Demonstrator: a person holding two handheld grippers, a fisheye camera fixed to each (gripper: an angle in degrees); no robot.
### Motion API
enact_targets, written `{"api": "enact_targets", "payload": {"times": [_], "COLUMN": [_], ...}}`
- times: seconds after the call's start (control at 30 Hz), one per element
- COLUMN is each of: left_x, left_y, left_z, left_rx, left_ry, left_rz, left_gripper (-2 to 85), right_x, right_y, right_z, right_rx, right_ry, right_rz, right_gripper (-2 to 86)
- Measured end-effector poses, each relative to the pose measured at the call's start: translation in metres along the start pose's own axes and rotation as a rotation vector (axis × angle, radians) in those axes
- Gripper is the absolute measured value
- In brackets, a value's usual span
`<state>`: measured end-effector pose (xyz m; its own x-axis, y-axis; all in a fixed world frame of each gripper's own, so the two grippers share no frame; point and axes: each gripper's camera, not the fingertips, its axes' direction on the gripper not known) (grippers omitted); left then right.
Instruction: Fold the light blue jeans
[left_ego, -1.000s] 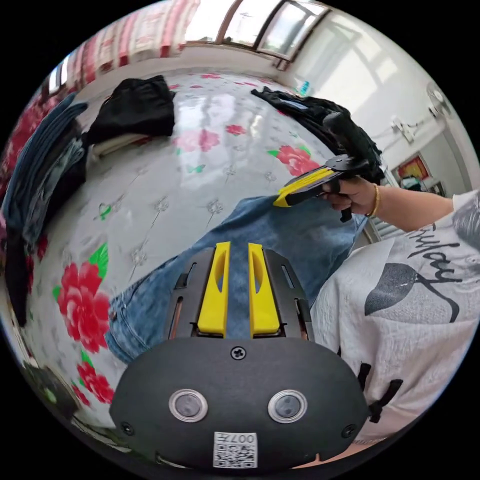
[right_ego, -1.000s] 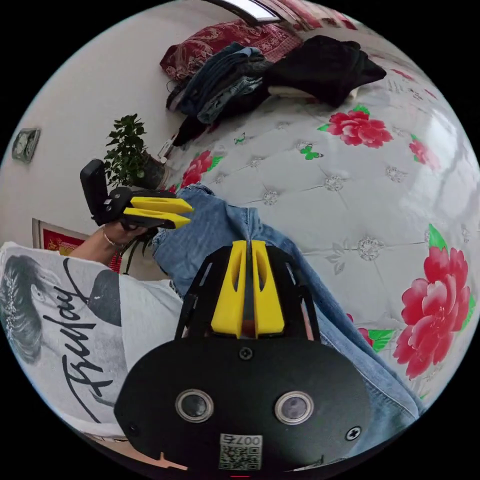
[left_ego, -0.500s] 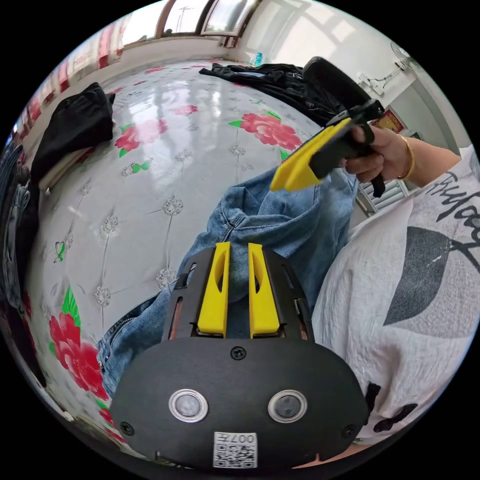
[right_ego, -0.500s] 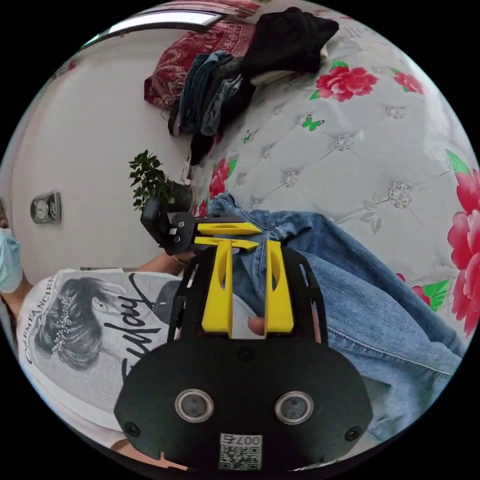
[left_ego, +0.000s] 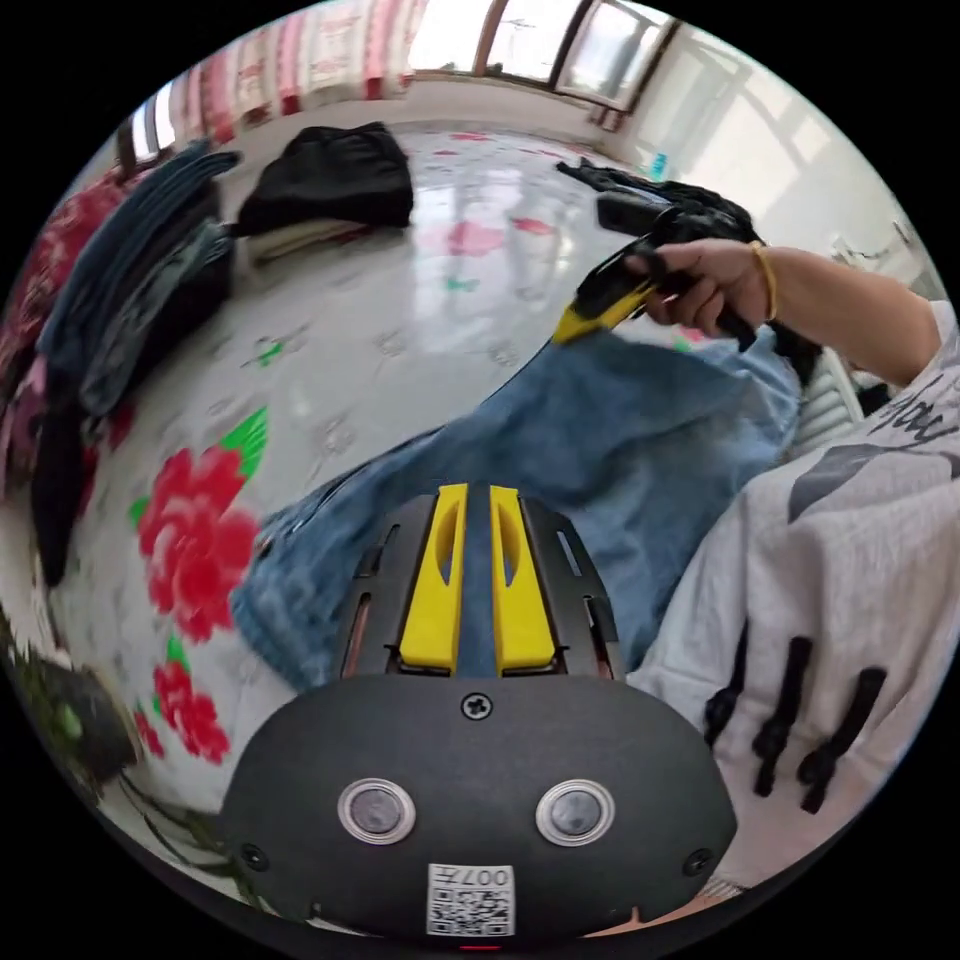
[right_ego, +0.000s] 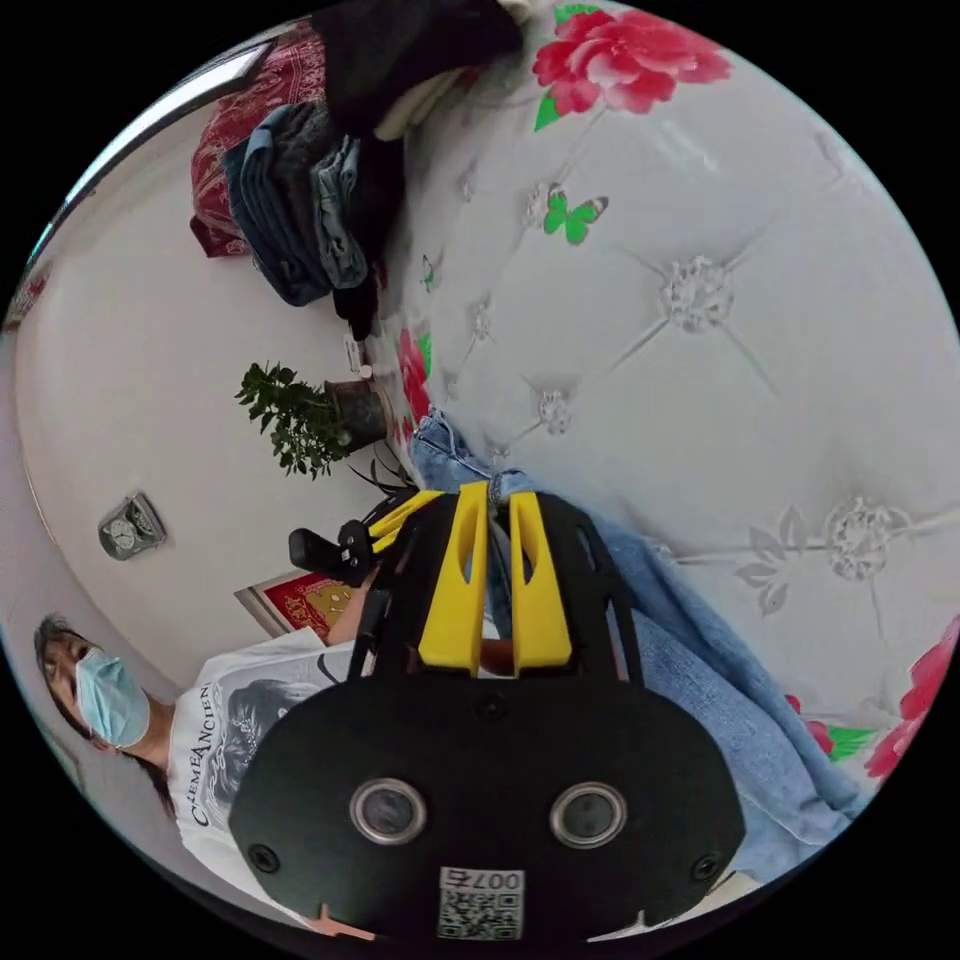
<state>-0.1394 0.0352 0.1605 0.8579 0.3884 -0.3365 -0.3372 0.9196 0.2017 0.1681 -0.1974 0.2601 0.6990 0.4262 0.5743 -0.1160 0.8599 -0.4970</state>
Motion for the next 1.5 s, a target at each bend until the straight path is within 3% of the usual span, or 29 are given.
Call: {"api": "enact_targets", "payload": {"times": [0.07, 0.2, 0.37, 0.53, 0.7, 0.83, 1.03, 1.13, 1.33, 1.5], "left_x": [-0.016, -0.036, -0.02, -0.07, -0.071, -0.035, 0.068, 0.12, 0.163, 0.147], "left_y": [0.022, 0.03, 0.002, -0.01, -0.011, -0.002, -0.02, -0.037, -0.056, -0.06], "left_z": [0.015, 0.025, 0.036, 0.039, 0.009, -0.022, -0.003, 0.02, 0.054, 0.048], "left_rx": [-0.073, -0.027, -0.124, -0.124, -0.011, 0.093, 0.024, -0.027, -0.149, -0.166], "left_ry": [-0.091, 0.005, -0.294, -0.262, -0.251, -0.156, 0.143, 0.197, 0.194, 0.223], "left_rz": [-0.073, -0.19, -0.085, -0.267, -0.249, -0.123, 0.266, 0.449, 0.632, 0.571], "left_gripper": [-0.2, -0.9, -1.0, -1.0, -0.8, 0.7, 6.6, 7.2, 3.9, -0.6], "right_x": [-0.002, 0.004, -0.01, -0.047, -0.057, -0.015, 0.049, 0.066, 0.109, 0.112], "right_y": [-0.005, -0.01, -0.006, 0.031, 0.115, 0.243, 0.443, 0.511, 0.551, 0.553], "right_z": [-0.01, -0.005, -0.02, -0.082, -0.076, -0.07, -0.085, -0.096, -0.112, -0.111], "right_rx": [0.029, 0.068, 0.135, 0.519, 0.541, 0.653, 0.904, 1.027, 1.053, 0.991], "right_ry": [0.077, 0.073, 0.067, 0.161, 0.281, 0.368, 0.615, 0.667, 0.594, 0.637], "right_rz": [-0.004, 0.007, -0.06, -0.124, -0.21, -0.05, 0.466, 0.646, 0.807, 0.832], "right_gripper": [1.5, 1.4, 1.1, 1.6, 4.2, 5.7, 8.2, 9.4, 9.5, 5.1]}}
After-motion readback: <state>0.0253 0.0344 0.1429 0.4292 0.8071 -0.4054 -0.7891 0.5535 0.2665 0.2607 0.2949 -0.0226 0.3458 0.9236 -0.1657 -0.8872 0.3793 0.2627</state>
